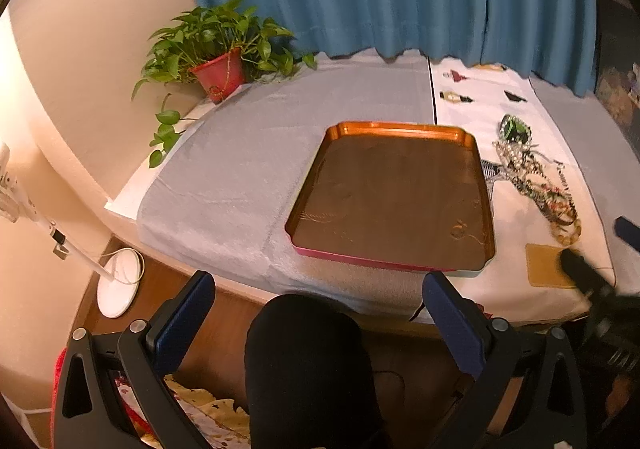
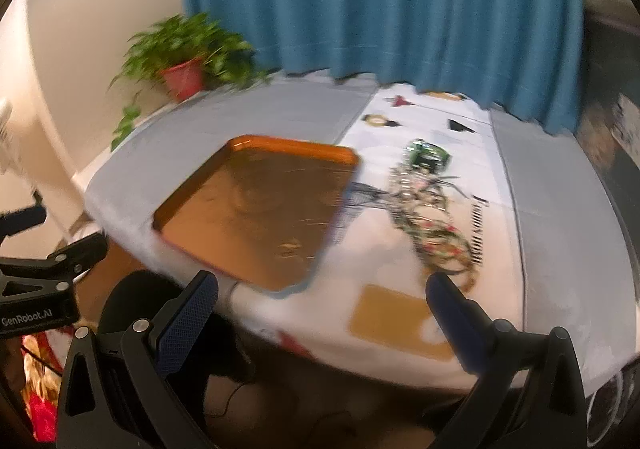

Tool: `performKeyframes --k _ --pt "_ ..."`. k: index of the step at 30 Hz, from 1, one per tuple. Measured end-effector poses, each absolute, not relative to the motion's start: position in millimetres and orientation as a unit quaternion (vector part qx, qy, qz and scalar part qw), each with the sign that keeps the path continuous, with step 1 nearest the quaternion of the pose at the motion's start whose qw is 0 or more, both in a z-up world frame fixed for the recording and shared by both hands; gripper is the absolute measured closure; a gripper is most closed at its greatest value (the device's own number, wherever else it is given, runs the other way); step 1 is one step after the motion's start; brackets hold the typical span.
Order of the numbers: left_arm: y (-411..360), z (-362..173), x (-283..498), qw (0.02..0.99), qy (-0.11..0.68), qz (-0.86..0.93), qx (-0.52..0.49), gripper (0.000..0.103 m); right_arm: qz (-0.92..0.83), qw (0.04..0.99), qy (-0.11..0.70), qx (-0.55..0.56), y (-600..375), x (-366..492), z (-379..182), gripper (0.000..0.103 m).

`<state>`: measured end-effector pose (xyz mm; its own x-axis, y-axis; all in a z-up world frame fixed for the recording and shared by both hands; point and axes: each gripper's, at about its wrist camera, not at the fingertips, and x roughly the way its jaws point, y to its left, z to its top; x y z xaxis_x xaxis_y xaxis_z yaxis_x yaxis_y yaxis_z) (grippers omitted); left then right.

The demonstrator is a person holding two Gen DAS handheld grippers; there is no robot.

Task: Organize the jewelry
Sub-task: 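Move both tools over the jewelry pile beside the copper tray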

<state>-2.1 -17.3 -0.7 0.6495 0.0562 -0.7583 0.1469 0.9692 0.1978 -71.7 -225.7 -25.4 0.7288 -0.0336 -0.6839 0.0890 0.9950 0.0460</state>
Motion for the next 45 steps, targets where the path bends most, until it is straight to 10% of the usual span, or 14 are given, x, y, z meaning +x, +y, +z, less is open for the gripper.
performKeyframes --k 24,45 --pt "-106 -38 28 0.864 0.457 -0.069 0.203 0.000 -0.162 0.865 0.458 0.124 -394 -27 -125 0.000" --pt "-257 -60 66 0.790 0.540 -0.232 0.175 0.001 -0.323 0.868 0.365 0.093 -492 -72 -139 0.000"
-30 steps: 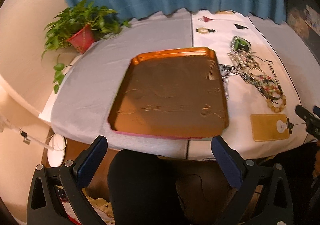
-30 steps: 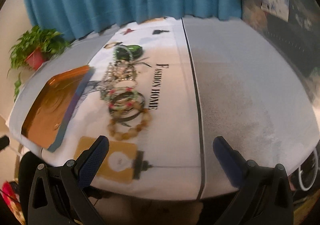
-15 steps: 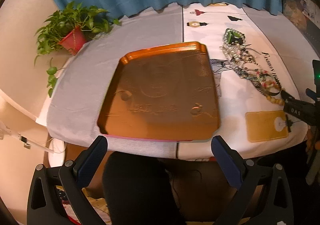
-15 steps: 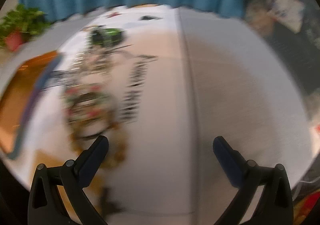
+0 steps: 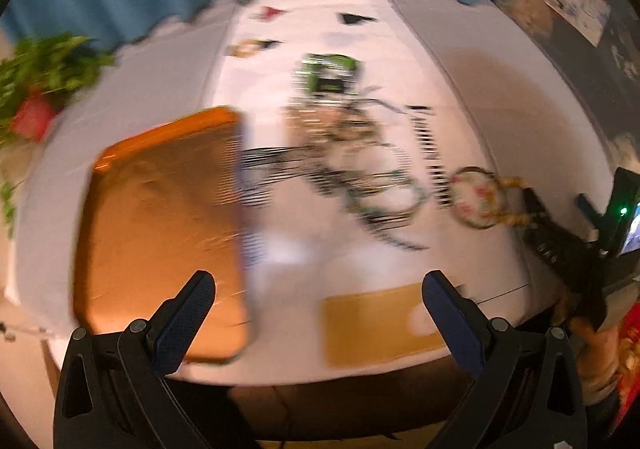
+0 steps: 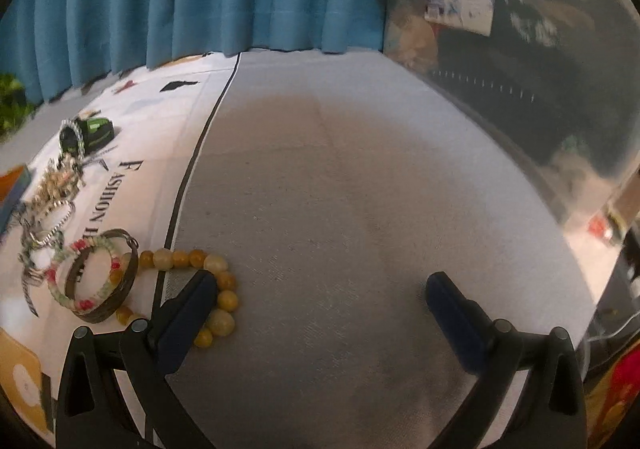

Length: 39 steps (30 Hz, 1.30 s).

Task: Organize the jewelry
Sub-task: 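Move both tools over the jewelry pile beside the copper tray, then grasp the pink-white bead bracelet with the left tool while the right tool grasps the dark metal bangle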

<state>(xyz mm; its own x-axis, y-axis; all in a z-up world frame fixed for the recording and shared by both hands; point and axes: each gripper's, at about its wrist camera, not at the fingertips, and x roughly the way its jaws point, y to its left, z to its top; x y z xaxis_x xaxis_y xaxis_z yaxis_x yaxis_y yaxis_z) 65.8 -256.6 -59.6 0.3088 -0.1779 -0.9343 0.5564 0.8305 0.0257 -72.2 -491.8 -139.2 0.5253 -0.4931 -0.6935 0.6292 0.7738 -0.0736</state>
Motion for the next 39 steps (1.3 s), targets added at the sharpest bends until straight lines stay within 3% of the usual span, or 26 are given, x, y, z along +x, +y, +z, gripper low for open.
performKeyframes --k 6,13,15,18,20,23,24,25,32,36,39 --pt "-315 -77 77 0.748 0.588 -0.262 0.162 0.001 -0.302 0.872 0.366 0.120 -501 -76 -142 0.000" --pt "-354 -94 87 0.731 0.611 -0.266 0.148 0.009 -0.302 0.874 0.364 0.116 -499 -80 -142 0.000" --pt "-363 -102 89 0.726 0.615 -0.263 0.161 0.018 -0.299 0.874 0.365 0.116 -499 -81 -142 0.000" --pt "-371 -114 89 0.710 0.631 -0.263 0.168 0.043 -0.289 0.876 0.368 0.118 -498 -82 -141 0.005" --pt "-373 -118 90 0.704 0.638 -0.264 0.166 0.073 -0.279 0.882 0.363 0.110 -493 -82 -138 0.019" --pt "-371 -111 89 0.716 0.621 -0.282 0.151 0.098 -0.268 0.891 0.354 0.097 -485 -82 -135 0.057" --pt "-370 -107 88 0.725 0.611 -0.279 0.153 0.099 -0.249 0.898 0.348 0.104 -484 -83 -134 0.089" --pt "-369 -100 87 0.736 0.596 -0.281 0.156 0.099 -0.228 0.903 0.343 0.120 -484 -83 -133 0.091" --pt "-355 -68 95 0.750 0.570 -0.307 0.135 0.100 -0.267 0.908 0.276 0.165 -500 -100 -117 0.091" --pt "-360 -88 101 0.717 0.607 -0.322 0.115 0.099 -0.273 0.910 0.281 0.135 -492 -95 -117 0.092" --pt "-368 -101 96 0.698 0.629 -0.323 0.111 0.084 -0.274 0.907 0.288 0.137 -495 -92 -119 0.092"
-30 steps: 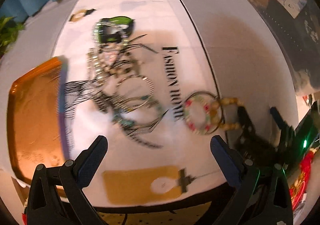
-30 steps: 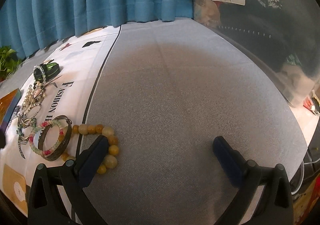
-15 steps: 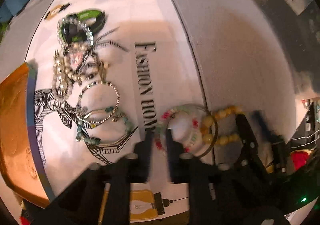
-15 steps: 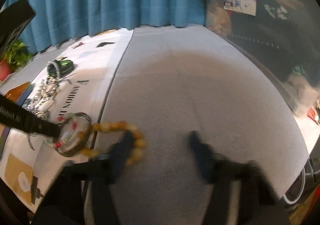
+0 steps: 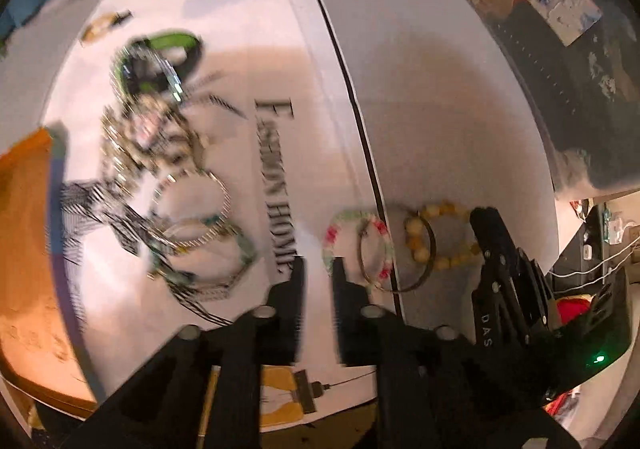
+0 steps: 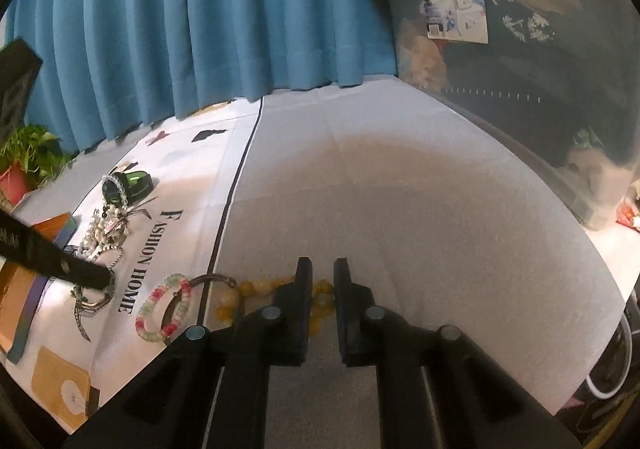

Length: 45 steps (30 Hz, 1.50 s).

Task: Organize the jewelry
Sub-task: 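Grasp the pink-white bead bracelet with the left tool while the right tool grasps the dark metal bangle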

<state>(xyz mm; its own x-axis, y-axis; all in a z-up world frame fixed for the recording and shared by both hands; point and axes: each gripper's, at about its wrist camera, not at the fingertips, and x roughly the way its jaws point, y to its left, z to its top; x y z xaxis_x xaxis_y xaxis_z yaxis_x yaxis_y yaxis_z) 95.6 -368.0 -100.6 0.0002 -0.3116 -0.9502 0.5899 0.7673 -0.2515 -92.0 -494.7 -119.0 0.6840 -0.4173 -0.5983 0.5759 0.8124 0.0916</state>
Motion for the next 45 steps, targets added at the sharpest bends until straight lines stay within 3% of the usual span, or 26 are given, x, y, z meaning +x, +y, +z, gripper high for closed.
performKeyframes --k 1,16,17,19,21,34,38,45 --pt "-370 -105 95 0.697 0.632 -0.321 0.110 0.080 -0.273 0.906 0.289 0.147 -498 -93 -120 0.092" --pt "-397 -122 79 0.708 0.628 -0.291 0.142 0.082 -0.266 0.897 0.297 0.189 -513 -97 -131 0.093" --pt "-400 -123 77 0.710 0.625 -0.290 0.145 0.084 -0.267 0.897 0.296 0.191 -514 -98 -131 0.093" --pt "-401 -125 72 0.716 0.619 -0.285 0.152 0.099 -0.271 0.895 0.294 0.199 -517 -100 -132 0.093" --pt "-406 -123 64 0.722 0.613 -0.285 0.149 0.099 -0.271 0.894 0.292 0.206 -520 -101 -132 0.093" --pt "-355 -37 50 0.790 0.519 -0.302 0.129 0.099 -0.272 0.902 0.236 0.239 -529 -118 -121 0.095" --pt "-340 -41 44 0.785 0.523 -0.305 0.127 0.099 -0.257 0.898 0.263 0.240 -526 -113 -126 0.086" --pt "-309 -43 30 0.780 0.531 -0.309 0.119 0.099 -0.257 0.893 0.292 0.228 -524 -113 -133 0.059"
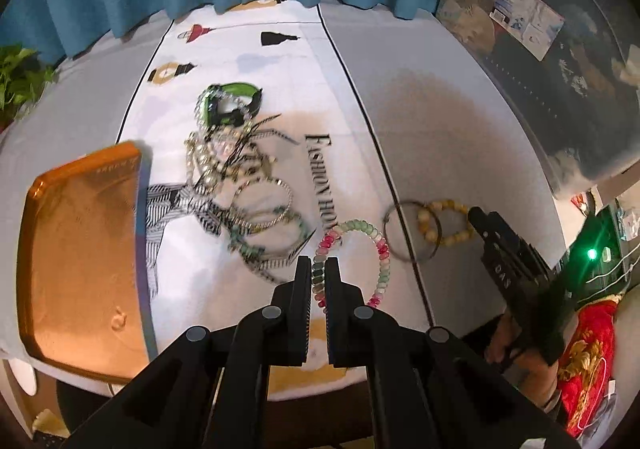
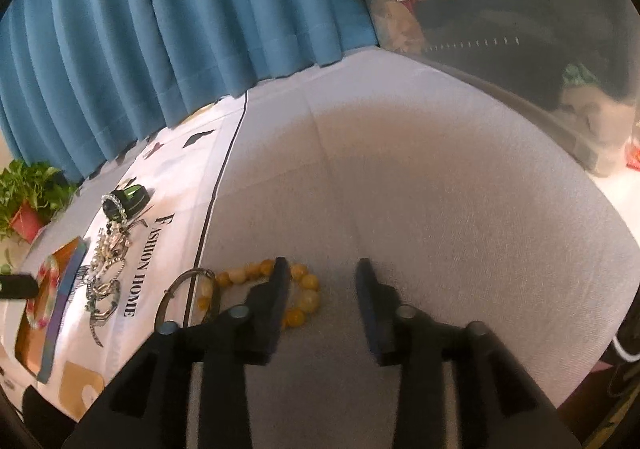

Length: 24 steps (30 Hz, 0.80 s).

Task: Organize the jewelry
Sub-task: 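Grasp the pink-white bead bracelet with the left tool while the right tool grasps the dark metal bangle, then carry both bracelets over the copper tray and open both tools to drop them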

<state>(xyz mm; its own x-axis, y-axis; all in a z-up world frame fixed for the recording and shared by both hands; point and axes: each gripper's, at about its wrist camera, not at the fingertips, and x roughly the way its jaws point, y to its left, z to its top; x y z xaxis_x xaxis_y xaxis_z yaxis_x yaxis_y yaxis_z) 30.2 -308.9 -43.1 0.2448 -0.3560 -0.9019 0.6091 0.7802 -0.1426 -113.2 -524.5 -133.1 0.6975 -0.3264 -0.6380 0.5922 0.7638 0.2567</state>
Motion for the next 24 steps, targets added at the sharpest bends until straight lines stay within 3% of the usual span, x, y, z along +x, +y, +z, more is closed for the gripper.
performKeyframes --k 11,12,13,15,21,22,24 --pt "-263 -33 20 0.789 0.525 -0.304 0.099 0.099 -0.171 0.905 0.293 0.257 -494 -108 -126 0.056" --pt "-259 -33 20 0.790 0.525 -0.302 0.098 0.099 -0.170 0.907 0.293 0.250 -490 -102 -125 0.060" --pt "-256 -33 20 0.790 0.526 -0.299 0.096 0.099 -0.171 0.907 0.298 0.242 -487 -95 -125 0.075" --pt "-249 -31 21 0.791 0.527 -0.297 0.092 0.099 -0.167 0.908 0.316 0.221 -480 -83 -126 0.087" --pt "-234 -28 22 0.796 0.523 -0.295 0.078 0.099 -0.191 0.898 0.342 0.202 -478 -72 -132 0.089" --pt "-232 -27 22 0.796 0.523 -0.296 0.075 0.099 -0.191 0.898 0.343 0.197 -477 -72 -131 0.096" --pt "-229 -26 22 0.796 0.522 -0.297 0.071 0.099 -0.195 0.898 0.347 0.185 -475 -72 -129 0.099"
